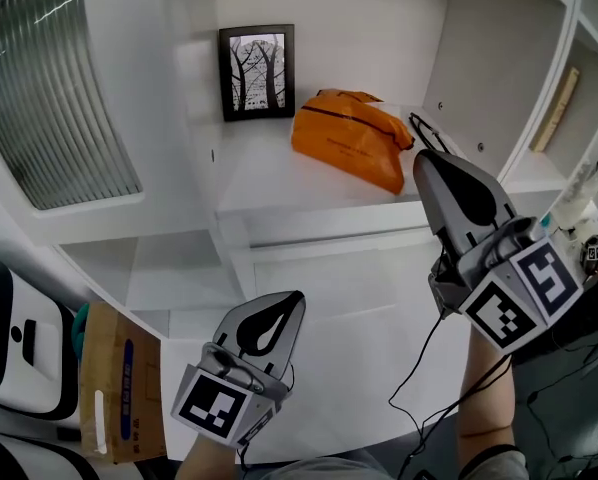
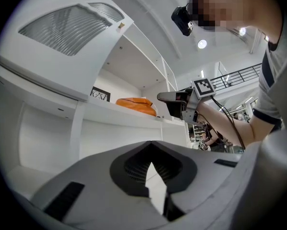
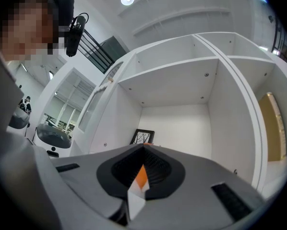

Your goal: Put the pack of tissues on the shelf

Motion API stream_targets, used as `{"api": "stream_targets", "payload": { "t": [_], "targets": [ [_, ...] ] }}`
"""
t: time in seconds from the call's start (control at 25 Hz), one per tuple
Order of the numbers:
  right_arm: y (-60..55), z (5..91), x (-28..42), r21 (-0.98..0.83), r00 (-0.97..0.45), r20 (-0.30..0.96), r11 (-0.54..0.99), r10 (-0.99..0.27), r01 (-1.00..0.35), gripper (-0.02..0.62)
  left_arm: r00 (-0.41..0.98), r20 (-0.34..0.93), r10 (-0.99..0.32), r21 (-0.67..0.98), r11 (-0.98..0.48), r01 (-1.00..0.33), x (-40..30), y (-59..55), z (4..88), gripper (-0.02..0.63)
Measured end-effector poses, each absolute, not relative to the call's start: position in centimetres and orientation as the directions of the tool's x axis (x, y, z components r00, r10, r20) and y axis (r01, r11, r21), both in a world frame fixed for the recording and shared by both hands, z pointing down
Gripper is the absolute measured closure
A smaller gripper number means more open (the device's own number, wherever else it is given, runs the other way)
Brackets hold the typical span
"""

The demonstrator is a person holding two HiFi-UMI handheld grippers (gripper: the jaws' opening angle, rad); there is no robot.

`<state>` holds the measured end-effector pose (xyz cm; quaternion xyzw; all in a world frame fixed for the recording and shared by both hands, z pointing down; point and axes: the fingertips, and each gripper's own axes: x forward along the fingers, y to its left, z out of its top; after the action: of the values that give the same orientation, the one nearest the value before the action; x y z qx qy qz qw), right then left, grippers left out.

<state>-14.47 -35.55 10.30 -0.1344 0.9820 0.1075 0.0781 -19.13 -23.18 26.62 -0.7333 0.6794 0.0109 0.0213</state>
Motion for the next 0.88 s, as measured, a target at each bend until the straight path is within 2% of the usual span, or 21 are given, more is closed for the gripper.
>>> {"api": "stream_targets", "payload": {
  "t": [0.44, 0.6, 0.76, 0.88],
  "targets": [
    [-33.1, 12.0, -11.5, 0.18, -0.946, -0.191, 0.938, -0.263, -0.298, 0.6, 0.139, -0.052, -0.989, -0.025, -0.138, -0.99, -16.9, -22.9, 27.1, 0.575],
    [-32.1, 13.1, -10.4, 0.166, -0.945, -0.191, 0.94, -0.266, -0.298, 0.6, 0.16, -0.113, -0.981, -0.06, -0.154, -0.986, -16.2, -22.9, 26.7, 0.575],
    [-31.0, 13.9, -9.1, 0.165, -0.94, -0.192, 0.935, -0.282, -0.314, 0.6, 0.196, -0.116, -0.974, -0.063, -0.19, -0.98, -15.0, -22.8, 26.8, 0.575],
    [-30.2, 14.5, -8.2, 0.158, -0.938, -0.19, 0.934, -0.291, -0.322, 0.6, 0.225, -0.072, -0.972, -0.039, -0.223, -0.974, -13.9, -22.5, 27.5, 0.575]
  ]
}}
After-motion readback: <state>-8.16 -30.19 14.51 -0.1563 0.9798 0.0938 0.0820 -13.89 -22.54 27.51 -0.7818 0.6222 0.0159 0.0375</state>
